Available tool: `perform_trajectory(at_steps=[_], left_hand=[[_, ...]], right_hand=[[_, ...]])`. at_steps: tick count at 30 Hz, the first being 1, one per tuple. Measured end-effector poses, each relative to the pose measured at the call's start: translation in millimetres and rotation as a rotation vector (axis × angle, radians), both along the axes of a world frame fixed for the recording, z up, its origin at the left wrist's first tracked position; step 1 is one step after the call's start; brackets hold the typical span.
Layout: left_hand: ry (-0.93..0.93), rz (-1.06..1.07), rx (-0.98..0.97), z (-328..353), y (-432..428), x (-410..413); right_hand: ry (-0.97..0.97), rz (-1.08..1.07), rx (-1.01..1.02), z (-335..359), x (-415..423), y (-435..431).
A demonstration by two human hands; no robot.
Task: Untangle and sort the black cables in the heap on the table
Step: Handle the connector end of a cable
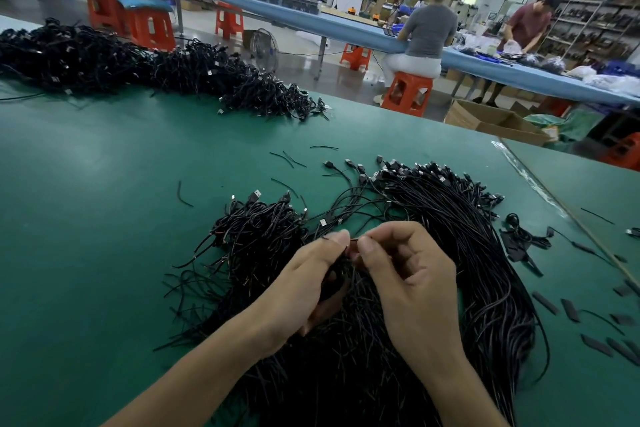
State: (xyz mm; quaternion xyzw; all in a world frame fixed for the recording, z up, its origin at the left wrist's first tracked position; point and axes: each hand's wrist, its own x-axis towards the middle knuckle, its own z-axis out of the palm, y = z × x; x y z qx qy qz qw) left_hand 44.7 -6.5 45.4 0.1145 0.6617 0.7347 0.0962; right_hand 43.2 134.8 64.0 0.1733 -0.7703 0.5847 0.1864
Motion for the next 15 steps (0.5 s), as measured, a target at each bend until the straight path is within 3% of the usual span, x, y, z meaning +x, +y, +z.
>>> perform_trajectory(at_steps=[7, 15], left_hand=[[0.142, 0.278, 0.066, -5, 1, -8], [0.23, 0.257, -0.034, -13, 1, -10]], right_hand=[[-0.137, 0.026, 0.131, -3, -4, 4], [-0.199, -0.002, 0.128, -5, -8, 6]])
